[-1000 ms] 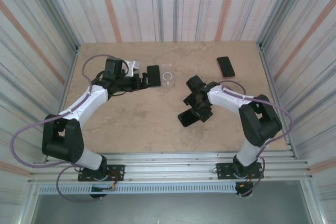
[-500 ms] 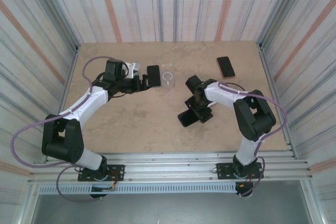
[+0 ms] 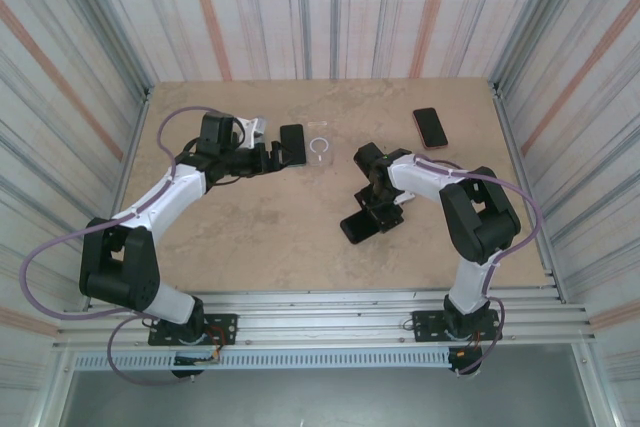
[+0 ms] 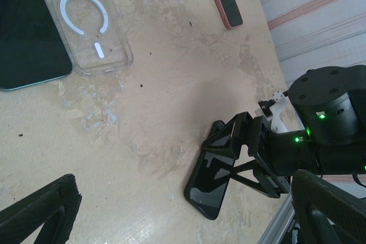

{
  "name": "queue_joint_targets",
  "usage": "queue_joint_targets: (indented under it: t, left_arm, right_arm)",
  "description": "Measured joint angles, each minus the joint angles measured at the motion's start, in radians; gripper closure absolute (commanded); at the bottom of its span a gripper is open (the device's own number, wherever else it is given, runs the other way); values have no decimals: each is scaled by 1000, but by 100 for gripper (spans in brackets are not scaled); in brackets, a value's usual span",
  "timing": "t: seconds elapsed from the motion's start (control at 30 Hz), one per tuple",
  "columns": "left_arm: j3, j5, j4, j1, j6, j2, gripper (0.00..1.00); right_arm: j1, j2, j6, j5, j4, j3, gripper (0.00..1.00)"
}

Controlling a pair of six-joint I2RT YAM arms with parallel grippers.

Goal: Take the phone out of the phone case

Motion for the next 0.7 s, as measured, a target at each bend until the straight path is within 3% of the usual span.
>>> queue_joint_targets:
  t: [0.3, 0.7]
  left_arm:
    - [-5, 7, 21, 0, -7, 0, 1]
    - [-11, 15, 52, -30, -36, 3, 2]
  right_arm:
    - [1, 4, 31, -8, -2, 3, 42]
    - [-6, -40, 33, -35, 41, -19, 55]
